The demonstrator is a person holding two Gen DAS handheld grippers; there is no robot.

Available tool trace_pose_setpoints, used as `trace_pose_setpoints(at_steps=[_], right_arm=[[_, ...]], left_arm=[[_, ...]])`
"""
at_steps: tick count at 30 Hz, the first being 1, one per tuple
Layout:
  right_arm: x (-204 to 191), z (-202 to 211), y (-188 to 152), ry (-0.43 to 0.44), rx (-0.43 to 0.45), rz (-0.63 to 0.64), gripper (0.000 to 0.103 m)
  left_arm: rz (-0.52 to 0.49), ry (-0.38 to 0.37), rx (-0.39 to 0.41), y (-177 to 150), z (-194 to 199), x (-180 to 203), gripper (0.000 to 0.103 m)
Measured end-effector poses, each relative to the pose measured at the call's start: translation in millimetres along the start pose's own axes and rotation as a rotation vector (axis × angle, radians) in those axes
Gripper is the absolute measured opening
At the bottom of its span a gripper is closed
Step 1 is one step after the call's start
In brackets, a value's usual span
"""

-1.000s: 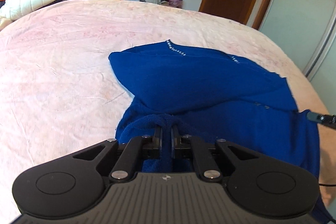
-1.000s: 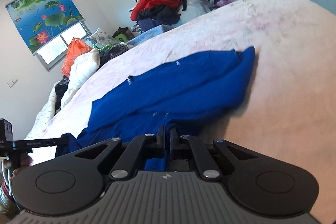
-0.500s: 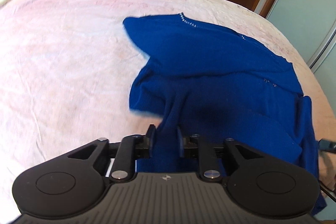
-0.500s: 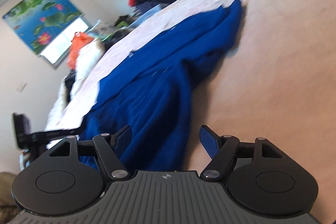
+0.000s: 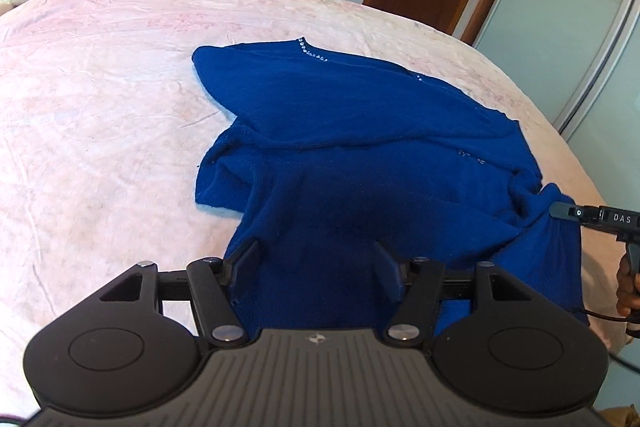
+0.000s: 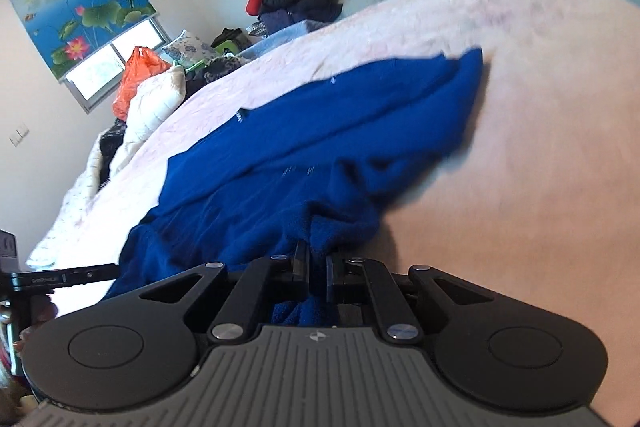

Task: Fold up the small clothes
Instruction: 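Close the right tool on the hem while the left tool holds the hem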

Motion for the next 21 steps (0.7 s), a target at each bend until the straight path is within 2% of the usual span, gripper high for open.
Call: trace_pose_setpoints(at_steps=[2,3,4,8,11,17,21], right_arm=[[3,-11,3,-0.026,-0.009,0.005,0.015],[7,-15,2,-0.029,-0.024,-0.022,0.030],[11,-17,0,-0.026,-0.042,-0.054,0.037],[20,2,-16,0.018,-0.033,-0.117,0.051],[29,18,-36,0.064,-0.072,-0.162,0.052],[23,45,-73,0.253,-0.188,-0.183,0.052],[11,44,-79,0.317,-0.198,-0.208,0.052]], left_arm=[[0.001,0.028,-0.013,-1,-6,-2,0.062],[0.001,0.028,-0.017,-4,-5,-2,0.062],[-0.001,0.024,-0.017,-5,-3,-2,0.062],[0.017,-0.018,-0.027,-13,12,-11,0.062],[0.071,-0.067,-0.035,-24,25,-23,0.062],[0.146,-0.185,-0.066,-46,49,-32,0.062],[0.174,-0.287,-0.096,-59,52,-23,0.062]])
Point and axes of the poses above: each gripper's, at about its wrist camera, not at the fingertips, and z roughly against the way its jaws point, x to its right, y to its top, the point moved 7 cm from there along -z, roughly the way its jaws point, and after that the axes turned 14 degrees about -y, right-handed, at the moved point
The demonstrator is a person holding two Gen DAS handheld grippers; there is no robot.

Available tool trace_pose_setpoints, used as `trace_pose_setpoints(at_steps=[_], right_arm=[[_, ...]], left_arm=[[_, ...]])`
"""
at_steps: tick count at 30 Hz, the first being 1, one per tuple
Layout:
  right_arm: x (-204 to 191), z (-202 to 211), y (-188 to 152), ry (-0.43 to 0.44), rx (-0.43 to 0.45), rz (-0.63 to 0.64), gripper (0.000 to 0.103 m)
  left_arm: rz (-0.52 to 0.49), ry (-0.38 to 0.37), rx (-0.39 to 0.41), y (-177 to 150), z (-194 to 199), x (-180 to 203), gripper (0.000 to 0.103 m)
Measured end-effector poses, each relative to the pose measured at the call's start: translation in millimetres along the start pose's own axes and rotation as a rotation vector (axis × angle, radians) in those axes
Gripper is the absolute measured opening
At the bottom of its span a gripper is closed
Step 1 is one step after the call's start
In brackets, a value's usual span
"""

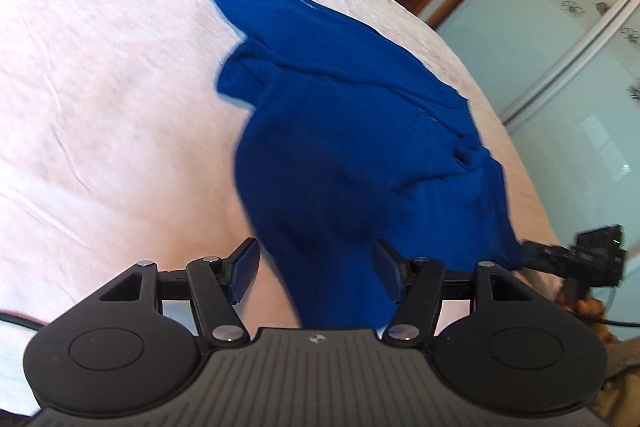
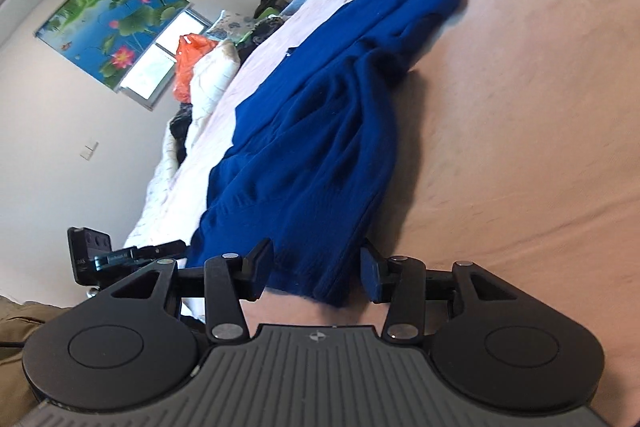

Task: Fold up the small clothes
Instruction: 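Lift the hem with both tools and fold it over toward the collar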

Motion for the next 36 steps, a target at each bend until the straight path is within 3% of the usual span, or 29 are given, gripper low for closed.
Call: trace_pose_setpoints(at_steps=[2,5,6,9,10,14,23,28,32,36], right_arm=[[-3,-7,2,0.023,0.000,-0.020,0.047],[-7,-15,3,0.021,-0.008,-0.015,0.033],[-7,-17,3,0.020,-0.010,-0.025,0.028],[0,-20,1,0.000,-0.009,-0.059,0.008],[1,-19,0,0.001,-0.003,-0.070,0.007],[-9,-12,-1,-0.025,0.016,-0.032,0.009],[-61,47,30,0.080,0.155,0.089,0.009],[-93,95,42,0.184,0.247,0.210,0.009],[-105,111,39,0.210,0.258,0.315,0.010],[-103,106,32,0.201,0.222,0.326,0.010]], left_arm=[[0.008,-0.047,-0.017,-7,-6,5,0.061],[-0.016,-0.040,-0.005,-11,-12,12,0.061],[-0.003,-0.047,-0.002,-11,-14,13,0.056],[0.064,-0.109,-0.060,-16,-24,11,0.016],[0.068,-0.101,-0.073,-18,-28,11,0.011],[-0.071,-0.037,-0.034,-15,-25,33,0.009],[-0.244,-0.076,0.180,23,38,88,0.009],[-0.361,-0.157,0.280,33,81,125,0.009],[-0.425,-0.163,0.274,29,86,139,0.009],[-0.386,-0.127,0.225,27,66,129,0.009]])
Point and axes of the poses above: each gripper's, at about its wrist camera, not at the fingertips, and z roughly against the way its jaws point, x to its right, y to its top, the point moved 7 cm from there along -z, roughly the way its jaws point, and after that the axes turned 14 degrees about -y, right-handed, at the moved point
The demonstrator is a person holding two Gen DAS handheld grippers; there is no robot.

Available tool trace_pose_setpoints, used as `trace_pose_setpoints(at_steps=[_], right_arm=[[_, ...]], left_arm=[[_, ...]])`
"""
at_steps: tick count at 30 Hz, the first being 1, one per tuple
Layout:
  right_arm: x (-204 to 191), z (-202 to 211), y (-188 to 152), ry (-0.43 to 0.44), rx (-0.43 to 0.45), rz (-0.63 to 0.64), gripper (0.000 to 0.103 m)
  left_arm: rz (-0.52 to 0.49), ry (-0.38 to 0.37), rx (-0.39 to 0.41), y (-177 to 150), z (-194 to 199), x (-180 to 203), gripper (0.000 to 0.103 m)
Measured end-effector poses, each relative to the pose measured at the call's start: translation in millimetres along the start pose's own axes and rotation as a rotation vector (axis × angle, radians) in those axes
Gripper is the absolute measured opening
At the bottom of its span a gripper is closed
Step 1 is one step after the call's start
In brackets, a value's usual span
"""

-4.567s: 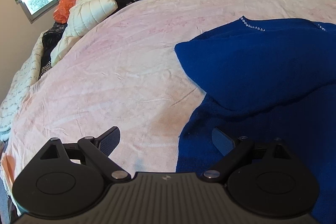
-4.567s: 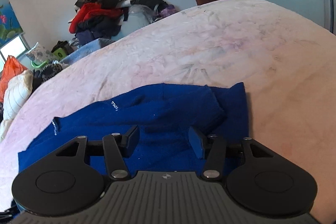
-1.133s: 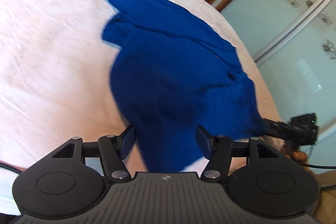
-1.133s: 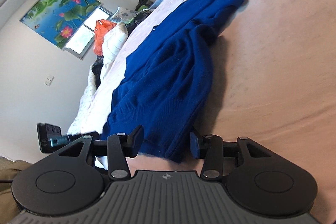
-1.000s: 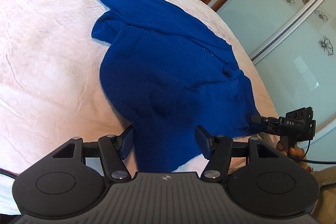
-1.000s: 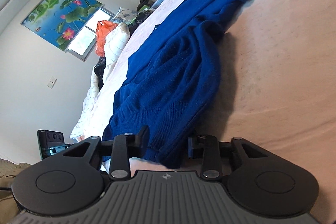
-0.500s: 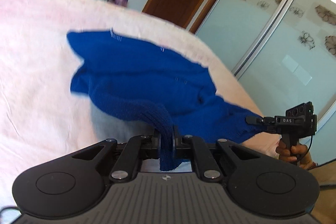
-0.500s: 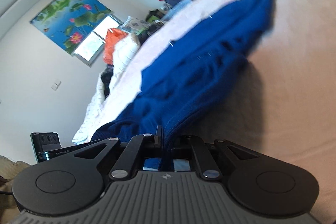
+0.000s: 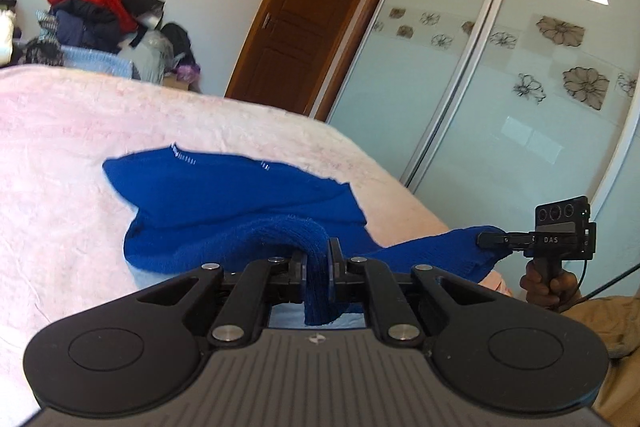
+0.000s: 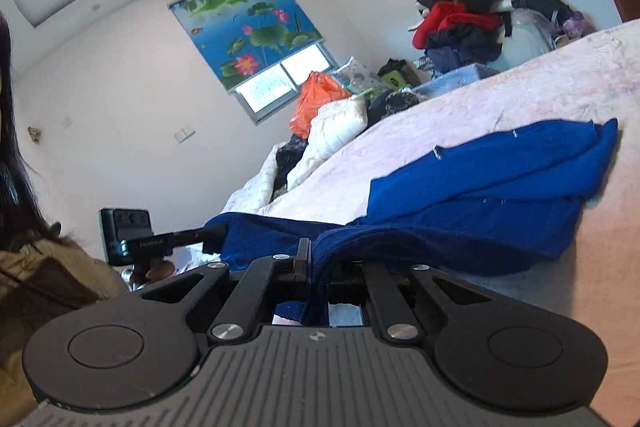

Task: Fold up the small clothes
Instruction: 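Lift the hem with both tools and fold it over toward the collar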

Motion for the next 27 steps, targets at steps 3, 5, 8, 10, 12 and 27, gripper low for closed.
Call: trace_pose_setpoints(at_steps=[3,5,8,10,12,27], right_arm=[[9,-7,-2,-0.012,-0.005,-0.050,0.010],[14,-10,1,-0.012,0.007,-0.074,0.010],[26,-16,12,-0.011,0.044,-0.121,0.010],[36,-21,21,-0.017,0.070,-0.151,0.010],[47,-30,31,-0.029,0.089,-0.183,0.010],[104,-105,92,-0.105,0.141,-0.295,0.010]], left_arm=[[0.015,0.020,-0.007,1,-8,-8,0.009],[0.030,0.023,0.014,9,-11,-15,0.009],[0.046,0.034,0.039,24,-19,-25,0.009],[0.046,0.042,0.046,34,-26,-31,0.009],[0.051,0.054,0.047,44,-36,-39,0.009],[0.049,0.192,0.014,100,-98,-98,0.009]])
Point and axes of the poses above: each gripper's, at about its wrist camera, not at the fingertips, and z roughly against the way its jaws point, x to its right, y to its top, the point moved 7 cm from there along -z, roughly the way its jaws point, and after that the axes turned 14 degrees about -y, right-handed, at the moved point
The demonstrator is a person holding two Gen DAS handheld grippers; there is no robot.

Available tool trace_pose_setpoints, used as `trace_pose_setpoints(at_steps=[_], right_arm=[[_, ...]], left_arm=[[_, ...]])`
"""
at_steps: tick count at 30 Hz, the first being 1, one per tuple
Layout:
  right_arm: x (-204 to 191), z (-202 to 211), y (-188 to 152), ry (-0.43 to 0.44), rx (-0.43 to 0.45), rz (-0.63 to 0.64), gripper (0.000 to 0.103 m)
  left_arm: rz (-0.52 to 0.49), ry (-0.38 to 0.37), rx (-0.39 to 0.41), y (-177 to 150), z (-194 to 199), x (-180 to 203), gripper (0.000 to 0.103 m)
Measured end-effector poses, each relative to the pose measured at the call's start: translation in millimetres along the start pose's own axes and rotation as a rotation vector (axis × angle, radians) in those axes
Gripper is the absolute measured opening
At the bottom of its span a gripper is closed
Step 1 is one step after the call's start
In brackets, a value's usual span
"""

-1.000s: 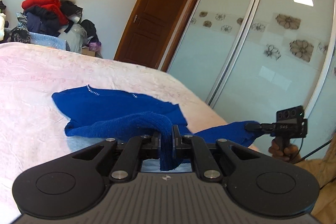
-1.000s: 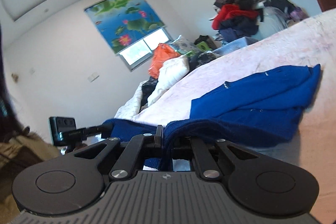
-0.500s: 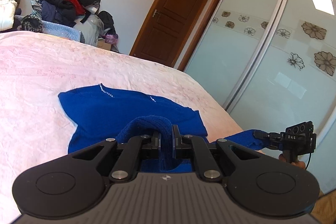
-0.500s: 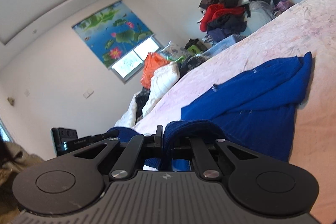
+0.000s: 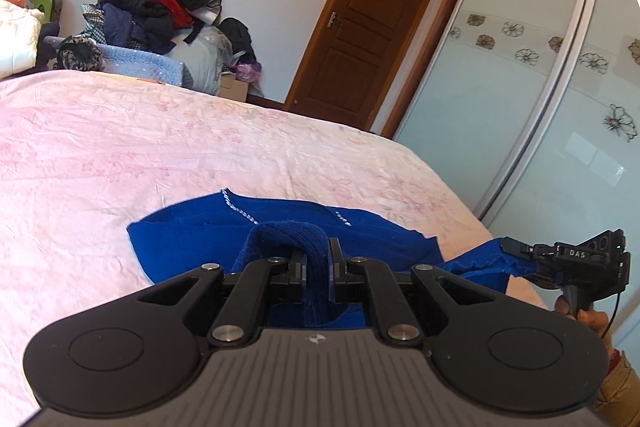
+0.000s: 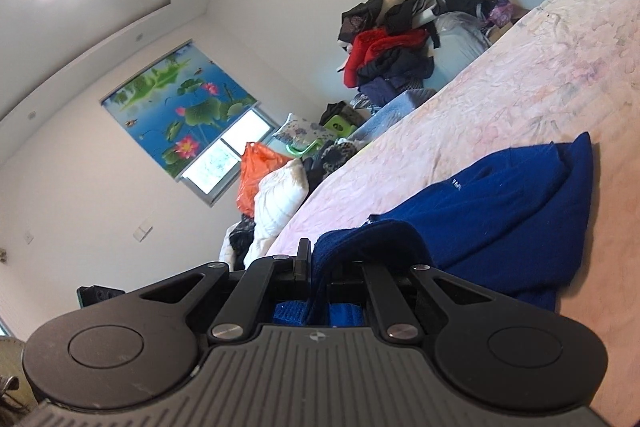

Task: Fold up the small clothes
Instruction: 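Lift the hem with both tools and fold it over toward the collar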

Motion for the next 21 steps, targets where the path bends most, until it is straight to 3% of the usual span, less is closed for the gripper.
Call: trace_pose_setpoints(at_steps=[12,21], right_arm=[[41,-82,49,-0.117,0.028,-0.035,0.010],[93,-158,63,-0.218,-0.028,-0.116,0.010]], left_arm=[[-0.056,0.148,-0.058,42,-82,-48,0.009],[0.034,0.251,-0.160,41,-157,-110,0.009]])
Point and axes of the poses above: each gripper's, at about its wrist camera, not at the fingertips, and z roughly against the way its jaws point, x to its right, y to its top, the point moved 7 cm from there along -z, roughly the way its jaws point, and after that the axes turned 14 degrees about -y, right-handed, at the moved point
